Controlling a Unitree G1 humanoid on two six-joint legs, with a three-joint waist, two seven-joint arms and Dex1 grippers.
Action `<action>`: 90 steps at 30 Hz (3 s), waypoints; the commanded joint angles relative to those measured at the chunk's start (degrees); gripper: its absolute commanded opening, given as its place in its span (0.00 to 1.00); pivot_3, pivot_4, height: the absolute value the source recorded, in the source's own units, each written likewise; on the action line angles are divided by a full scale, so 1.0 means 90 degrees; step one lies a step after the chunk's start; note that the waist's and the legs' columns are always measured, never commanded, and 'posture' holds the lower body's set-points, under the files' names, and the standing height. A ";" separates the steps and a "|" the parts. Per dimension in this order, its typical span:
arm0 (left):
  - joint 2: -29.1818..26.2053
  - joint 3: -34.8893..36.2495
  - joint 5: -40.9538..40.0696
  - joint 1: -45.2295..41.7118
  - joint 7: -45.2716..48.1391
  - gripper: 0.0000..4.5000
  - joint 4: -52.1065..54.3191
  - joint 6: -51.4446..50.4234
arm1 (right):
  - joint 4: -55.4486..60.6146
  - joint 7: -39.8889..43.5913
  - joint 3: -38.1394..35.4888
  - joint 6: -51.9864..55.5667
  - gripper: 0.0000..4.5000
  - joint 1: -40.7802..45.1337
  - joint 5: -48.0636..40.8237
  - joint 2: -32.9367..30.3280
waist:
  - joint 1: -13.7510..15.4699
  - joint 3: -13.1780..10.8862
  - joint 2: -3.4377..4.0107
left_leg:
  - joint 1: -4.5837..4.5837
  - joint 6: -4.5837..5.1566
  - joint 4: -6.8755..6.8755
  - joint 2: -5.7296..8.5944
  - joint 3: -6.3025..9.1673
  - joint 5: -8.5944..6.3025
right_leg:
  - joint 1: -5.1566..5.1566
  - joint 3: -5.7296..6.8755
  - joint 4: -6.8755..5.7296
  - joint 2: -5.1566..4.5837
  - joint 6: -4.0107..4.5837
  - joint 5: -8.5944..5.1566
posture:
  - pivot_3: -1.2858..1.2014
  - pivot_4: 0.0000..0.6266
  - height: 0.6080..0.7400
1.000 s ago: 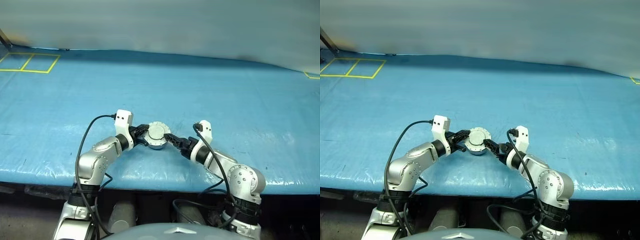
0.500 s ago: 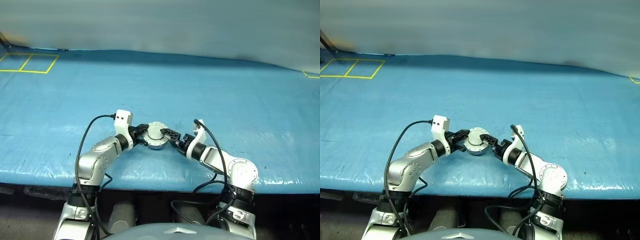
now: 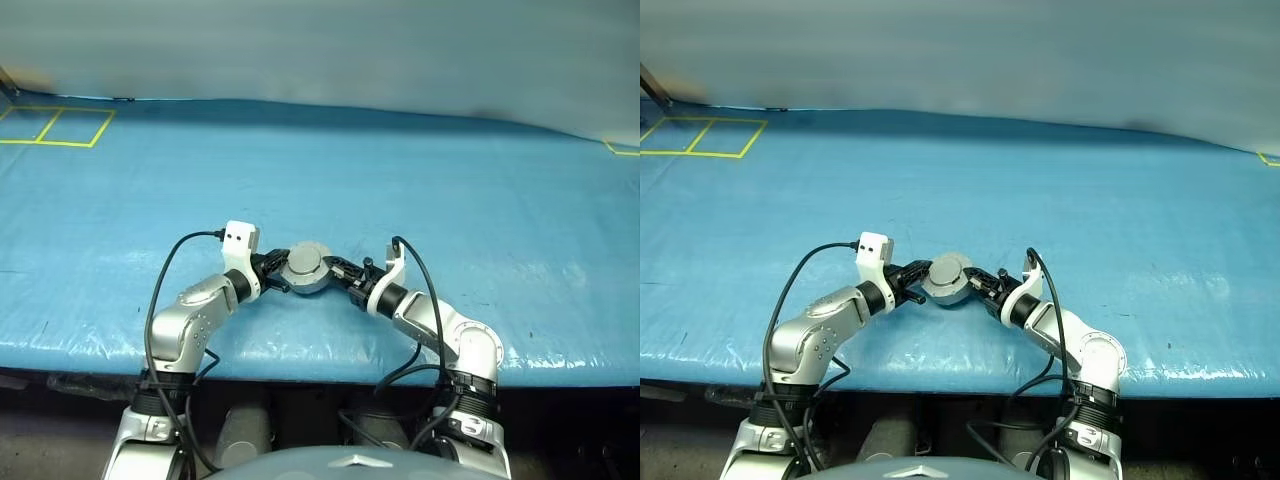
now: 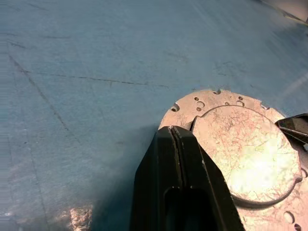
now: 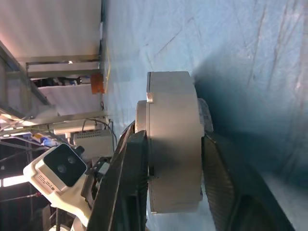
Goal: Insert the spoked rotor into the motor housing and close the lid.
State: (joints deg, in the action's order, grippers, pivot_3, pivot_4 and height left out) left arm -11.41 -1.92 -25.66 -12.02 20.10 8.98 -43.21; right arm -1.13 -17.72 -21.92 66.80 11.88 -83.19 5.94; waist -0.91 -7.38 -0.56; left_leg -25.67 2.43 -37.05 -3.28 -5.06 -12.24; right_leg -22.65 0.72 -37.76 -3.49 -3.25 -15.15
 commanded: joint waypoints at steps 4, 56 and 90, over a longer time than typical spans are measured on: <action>0.0135 -0.0063 -0.0054 -0.0011 0.0073 0.00 -0.0034 -0.0096 | 0.0180 -0.0182 0.0835 0.0025 0.27 -0.0464 -0.0571 0.0561 | -0.0030 0.0000 0.0000 | 0.0000 0.0000 0.0001 -0.0001 0.0002 0.0000 | 0.0001 0.0001 0.0000 0.0002 -0.0001 0.0000 | 0.52 0.24 1.00; 0.2403 0.1474 -0.6682 0.1767 -0.2591 1.00 0.1250 0.1368 | 0.0764 -0.0364 0.2232 -0.2019 0.27 0.0399 -0.1943 0.0275 | -0.0053 -0.0055 -0.0054 | -0.0023 0.0001 -0.0020 -0.0011 0.0000 0.0001 | -0.0013 -0.0005 -0.0003 0.0015 -0.0008 0.0005 | 0.52 0.24 1.00; 0.2221 0.0903 -0.7216 0.1553 -0.3094 0.87 0.0821 0.1774 | 0.0952 -0.0300 0.2662 -0.2215 0.27 0.0086 -0.2191 0.0181 | -0.0032 -0.0054 -0.0054 | -0.0024 0.0003 -0.0031 -0.0014 0.0002 0.0002 | -0.0008 -0.0007 -0.0003 0.0023 -0.0011 0.0007 | 0.52 0.24 1.00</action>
State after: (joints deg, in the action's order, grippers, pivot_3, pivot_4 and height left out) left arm 4.06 7.77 -89.10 2.87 -8.23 15.76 -27.10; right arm 3.24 -22.54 1.59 46.83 12.44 -99.94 4.46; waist -1.19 -7.87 -1.05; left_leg -25.88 2.45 -37.34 -3.41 -5.04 -12.22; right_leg -22.72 0.65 -37.78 -3.28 -3.35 -15.09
